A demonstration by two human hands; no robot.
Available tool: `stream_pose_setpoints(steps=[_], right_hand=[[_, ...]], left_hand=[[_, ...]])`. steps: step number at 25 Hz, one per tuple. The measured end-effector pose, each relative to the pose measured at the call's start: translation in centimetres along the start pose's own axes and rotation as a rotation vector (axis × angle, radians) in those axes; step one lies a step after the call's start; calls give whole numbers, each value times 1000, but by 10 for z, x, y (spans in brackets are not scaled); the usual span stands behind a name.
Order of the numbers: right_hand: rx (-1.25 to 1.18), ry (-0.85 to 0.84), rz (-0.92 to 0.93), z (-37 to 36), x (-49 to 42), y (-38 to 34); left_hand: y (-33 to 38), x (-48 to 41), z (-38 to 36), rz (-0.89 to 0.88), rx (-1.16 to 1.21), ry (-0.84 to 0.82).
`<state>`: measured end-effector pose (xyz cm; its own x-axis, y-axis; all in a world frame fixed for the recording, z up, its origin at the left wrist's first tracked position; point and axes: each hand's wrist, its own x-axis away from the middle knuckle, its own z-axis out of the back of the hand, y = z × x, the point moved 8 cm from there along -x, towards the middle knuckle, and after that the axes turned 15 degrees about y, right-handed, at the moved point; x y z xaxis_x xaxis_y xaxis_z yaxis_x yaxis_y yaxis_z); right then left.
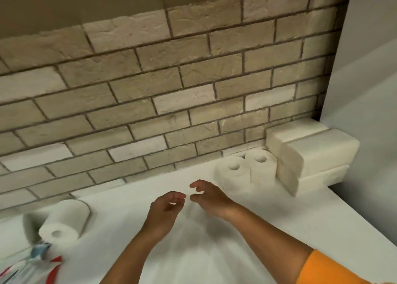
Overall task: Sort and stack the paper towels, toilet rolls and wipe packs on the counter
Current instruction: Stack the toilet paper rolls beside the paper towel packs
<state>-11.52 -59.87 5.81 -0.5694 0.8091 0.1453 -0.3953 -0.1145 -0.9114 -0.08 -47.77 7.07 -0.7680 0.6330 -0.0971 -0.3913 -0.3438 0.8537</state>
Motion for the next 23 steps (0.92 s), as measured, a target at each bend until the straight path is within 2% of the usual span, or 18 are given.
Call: stream_pose_setpoints(steps=[4,7,12,15,17,19,21,23], right_hand=[[68,-84,24,-89,25,-37],[154,-156,63,-152,42,-65],[237,-192,111,-225,52,-92],[302,-189,145,-258,53,-101],[507,-208,285,-282,54,-110],[862,-244,489,-313,59,-118],[1099,-308,601,-348,67,-120],[1211,-324,651,-377,68,-121]], left_hand=[[-56,9,95,-73,-266,55],[-90,2,167,-111,-352,109],[-141,-11,268,-97,-465,158],[-174,-15,319,-29,-578,164],[-196,-22,344,-1,-666,174],[-206,-36,371,-45,-601,345],[-214,-42,403,-41,-349,634],[-243,-51,435,139,-125,837]])
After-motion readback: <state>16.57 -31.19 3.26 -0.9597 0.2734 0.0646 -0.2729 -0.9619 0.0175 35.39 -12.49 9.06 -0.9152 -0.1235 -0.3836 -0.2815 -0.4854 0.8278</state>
